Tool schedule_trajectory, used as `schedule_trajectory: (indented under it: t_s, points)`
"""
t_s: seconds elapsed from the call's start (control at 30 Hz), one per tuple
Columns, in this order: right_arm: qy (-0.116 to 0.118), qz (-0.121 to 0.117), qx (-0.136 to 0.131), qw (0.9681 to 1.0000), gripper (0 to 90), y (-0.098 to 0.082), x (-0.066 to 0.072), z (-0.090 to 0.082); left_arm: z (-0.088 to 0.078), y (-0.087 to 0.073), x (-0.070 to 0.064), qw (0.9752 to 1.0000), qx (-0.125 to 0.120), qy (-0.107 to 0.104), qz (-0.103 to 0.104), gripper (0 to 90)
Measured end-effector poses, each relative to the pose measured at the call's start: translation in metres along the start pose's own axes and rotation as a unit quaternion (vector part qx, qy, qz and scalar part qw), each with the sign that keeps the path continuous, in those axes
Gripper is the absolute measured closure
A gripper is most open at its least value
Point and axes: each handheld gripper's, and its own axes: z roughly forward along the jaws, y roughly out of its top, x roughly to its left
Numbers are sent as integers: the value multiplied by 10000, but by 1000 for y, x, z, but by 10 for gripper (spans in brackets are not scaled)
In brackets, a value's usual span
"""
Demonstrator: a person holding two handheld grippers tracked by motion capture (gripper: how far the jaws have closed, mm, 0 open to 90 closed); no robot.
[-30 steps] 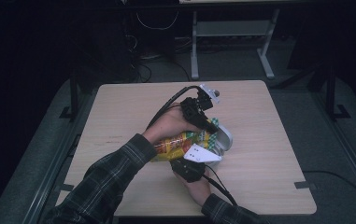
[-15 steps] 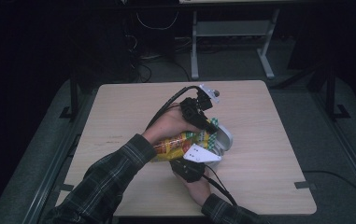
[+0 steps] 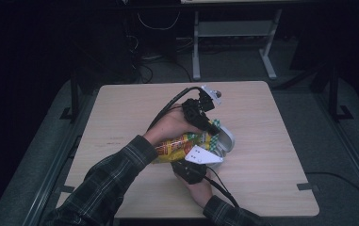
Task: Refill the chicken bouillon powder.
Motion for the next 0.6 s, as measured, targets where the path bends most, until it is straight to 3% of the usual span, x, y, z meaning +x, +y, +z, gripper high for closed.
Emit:
schedule_trajectory:
  t_s: [0.6]
  points:
    - [8,20,-8,10000,899,0,0,0,1,0,0,10000,34,-3,-14,895]
